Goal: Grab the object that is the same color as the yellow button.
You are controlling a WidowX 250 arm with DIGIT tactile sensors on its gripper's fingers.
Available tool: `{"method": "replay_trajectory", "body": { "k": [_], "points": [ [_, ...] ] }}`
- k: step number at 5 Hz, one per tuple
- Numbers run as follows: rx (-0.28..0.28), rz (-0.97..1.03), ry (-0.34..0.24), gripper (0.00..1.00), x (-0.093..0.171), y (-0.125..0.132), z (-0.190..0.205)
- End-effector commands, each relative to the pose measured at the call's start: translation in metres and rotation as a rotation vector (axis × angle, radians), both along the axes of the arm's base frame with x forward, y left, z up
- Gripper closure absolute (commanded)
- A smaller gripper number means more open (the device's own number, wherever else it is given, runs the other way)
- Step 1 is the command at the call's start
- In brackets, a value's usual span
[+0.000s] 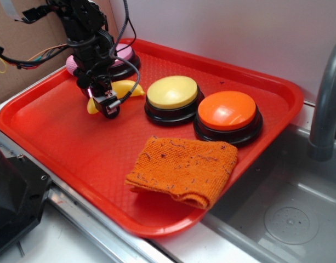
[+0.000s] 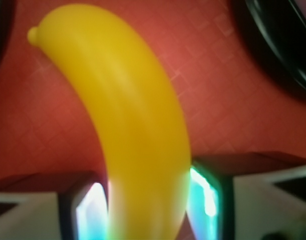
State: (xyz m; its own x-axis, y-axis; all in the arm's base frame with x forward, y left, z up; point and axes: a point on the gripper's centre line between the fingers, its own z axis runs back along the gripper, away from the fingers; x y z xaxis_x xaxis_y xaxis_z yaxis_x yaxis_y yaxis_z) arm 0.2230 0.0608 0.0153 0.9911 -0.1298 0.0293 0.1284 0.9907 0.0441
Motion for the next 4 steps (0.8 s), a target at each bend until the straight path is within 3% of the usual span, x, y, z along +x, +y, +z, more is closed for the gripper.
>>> {"method": "replay_trajectory", "body": {
  "k": [1,2,4],
  "points": [
    [-0.008,0.051,-0.041,1.00,-0.002,0.002,0.040],
    [0.009,0.032,-0.013,1.00,-0.008,-0.005,0.076],
    [-0.002,0.043,0.042,1.00,-0.034,-0.044,0.133]
  ]
}}
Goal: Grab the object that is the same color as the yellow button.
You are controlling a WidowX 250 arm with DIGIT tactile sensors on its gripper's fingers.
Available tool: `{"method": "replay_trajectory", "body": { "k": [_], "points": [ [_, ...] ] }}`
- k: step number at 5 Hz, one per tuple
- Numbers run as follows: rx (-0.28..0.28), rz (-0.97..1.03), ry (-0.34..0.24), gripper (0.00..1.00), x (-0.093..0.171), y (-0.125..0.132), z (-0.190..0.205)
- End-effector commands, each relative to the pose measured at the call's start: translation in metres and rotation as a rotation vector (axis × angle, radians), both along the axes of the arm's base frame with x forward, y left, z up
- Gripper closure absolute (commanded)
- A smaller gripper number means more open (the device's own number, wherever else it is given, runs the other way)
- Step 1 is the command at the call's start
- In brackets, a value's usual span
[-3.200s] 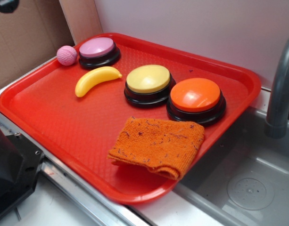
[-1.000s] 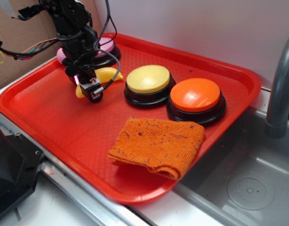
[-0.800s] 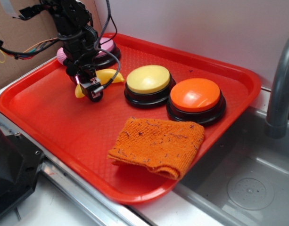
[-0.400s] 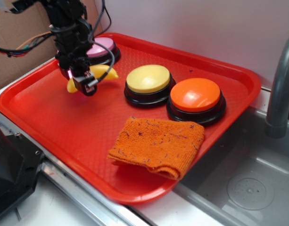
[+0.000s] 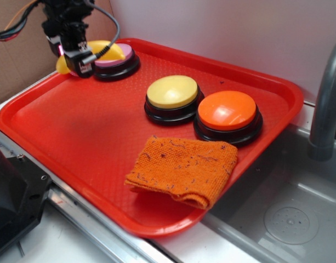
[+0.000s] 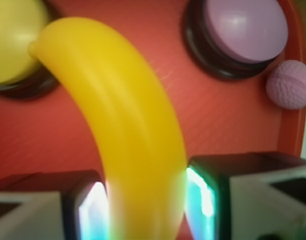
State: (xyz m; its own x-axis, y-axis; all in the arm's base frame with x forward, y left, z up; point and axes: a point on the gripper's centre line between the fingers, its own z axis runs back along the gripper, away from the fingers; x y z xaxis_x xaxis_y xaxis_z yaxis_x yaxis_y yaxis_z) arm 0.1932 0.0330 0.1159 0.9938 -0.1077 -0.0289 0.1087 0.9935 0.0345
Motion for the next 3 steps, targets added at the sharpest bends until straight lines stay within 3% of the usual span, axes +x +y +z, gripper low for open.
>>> {"method": "replay_trajectory", "body": {
  "k": [1,3],
  "points": [
    [-0.005,0.014,-0.034,1.00,-0.017,-0.037,0.047],
    [0.001,0.039,-0.071,1.00,-0.020,-0.054,0.054]
  ]
}}
